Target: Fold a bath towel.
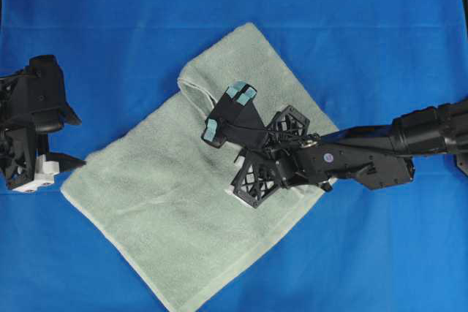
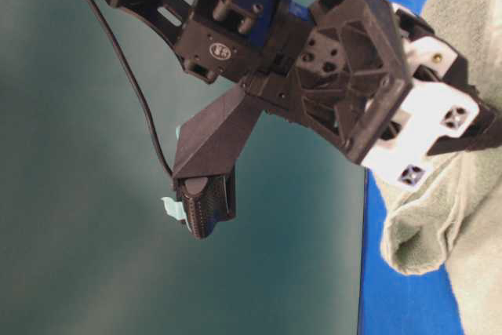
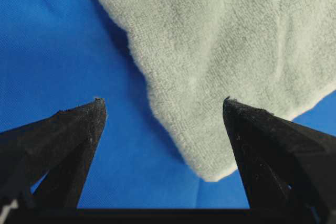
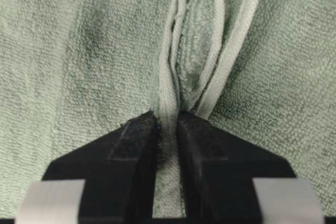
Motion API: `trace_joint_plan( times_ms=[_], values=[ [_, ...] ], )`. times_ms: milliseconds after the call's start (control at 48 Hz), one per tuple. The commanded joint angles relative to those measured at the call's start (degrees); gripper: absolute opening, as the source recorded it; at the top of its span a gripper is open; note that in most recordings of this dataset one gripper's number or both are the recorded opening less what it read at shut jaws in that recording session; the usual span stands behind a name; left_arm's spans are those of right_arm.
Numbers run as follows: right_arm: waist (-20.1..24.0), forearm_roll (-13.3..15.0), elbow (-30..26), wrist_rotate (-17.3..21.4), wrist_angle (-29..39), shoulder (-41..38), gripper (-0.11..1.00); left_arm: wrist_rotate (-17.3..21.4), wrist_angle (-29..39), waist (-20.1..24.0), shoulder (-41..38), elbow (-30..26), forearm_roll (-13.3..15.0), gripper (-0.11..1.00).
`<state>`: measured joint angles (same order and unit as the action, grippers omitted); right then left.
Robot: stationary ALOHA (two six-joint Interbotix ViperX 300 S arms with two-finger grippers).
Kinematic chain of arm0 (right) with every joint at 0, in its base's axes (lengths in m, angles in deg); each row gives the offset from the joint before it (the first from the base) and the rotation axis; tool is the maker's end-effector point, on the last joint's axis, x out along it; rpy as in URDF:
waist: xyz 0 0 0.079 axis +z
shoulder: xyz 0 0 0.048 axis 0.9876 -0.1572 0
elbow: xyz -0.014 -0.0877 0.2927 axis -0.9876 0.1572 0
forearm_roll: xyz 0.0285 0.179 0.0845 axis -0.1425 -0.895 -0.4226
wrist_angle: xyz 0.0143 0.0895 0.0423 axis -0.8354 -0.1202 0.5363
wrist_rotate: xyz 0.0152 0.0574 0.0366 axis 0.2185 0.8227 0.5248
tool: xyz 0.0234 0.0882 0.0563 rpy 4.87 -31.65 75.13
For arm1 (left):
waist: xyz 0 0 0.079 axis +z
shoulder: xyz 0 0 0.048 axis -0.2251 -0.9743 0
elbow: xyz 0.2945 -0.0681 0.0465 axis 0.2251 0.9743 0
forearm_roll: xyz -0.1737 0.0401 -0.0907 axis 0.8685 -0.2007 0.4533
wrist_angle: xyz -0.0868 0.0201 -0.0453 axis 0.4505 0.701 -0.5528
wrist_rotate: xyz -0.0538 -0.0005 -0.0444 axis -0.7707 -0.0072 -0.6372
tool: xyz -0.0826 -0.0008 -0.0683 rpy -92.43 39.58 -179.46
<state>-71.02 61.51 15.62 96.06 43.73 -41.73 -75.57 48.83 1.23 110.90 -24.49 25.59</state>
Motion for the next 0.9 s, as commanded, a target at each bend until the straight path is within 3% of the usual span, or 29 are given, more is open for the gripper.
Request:
trace_joint_plan(
  times_ms=[0,313,354,459,521,729,875],
  values=[
    [0.4,0.4,-1.1,0.1,-1.5,1.1,0.17,0.1,-0.2,0.1,0.1,-1.1,-0.2,0.86],
    [1.4,0.0,-0.5,0.3,-2.5,1.1,0.16,0.0,-0.2,0.1,0.0,-1.2,-0.3,0.86],
    [1.6,0.2,-0.8,0.3,-2.5,1.2,0.23,0.1,-0.4,0.1,0.1,-1.3,-0.2,0.86],
    [2.7,1.4,-1.7,-0.2,-2.5,2.4,0.56,0.6,-0.4,0.1,0.1,-1.3,-0.2,0.86],
    [3.4,2.5,-1.8,-0.2,-2.5,4.0,0.67,1.3,-0.4,0.2,0.1,-1.3,-0.3,0.86],
    [4.7,5.6,0.7,-0.2,3.0,13.4,0.65,9.2,-2.8,-0.5,0.1,-1.5,-0.3,0.86],
    [4.0,7.4,5.6,0.3,7.1,19.6,0.65,21.9,-8.3,-4.9,0.0,-1.7,-0.3,0.86]
  ],
)
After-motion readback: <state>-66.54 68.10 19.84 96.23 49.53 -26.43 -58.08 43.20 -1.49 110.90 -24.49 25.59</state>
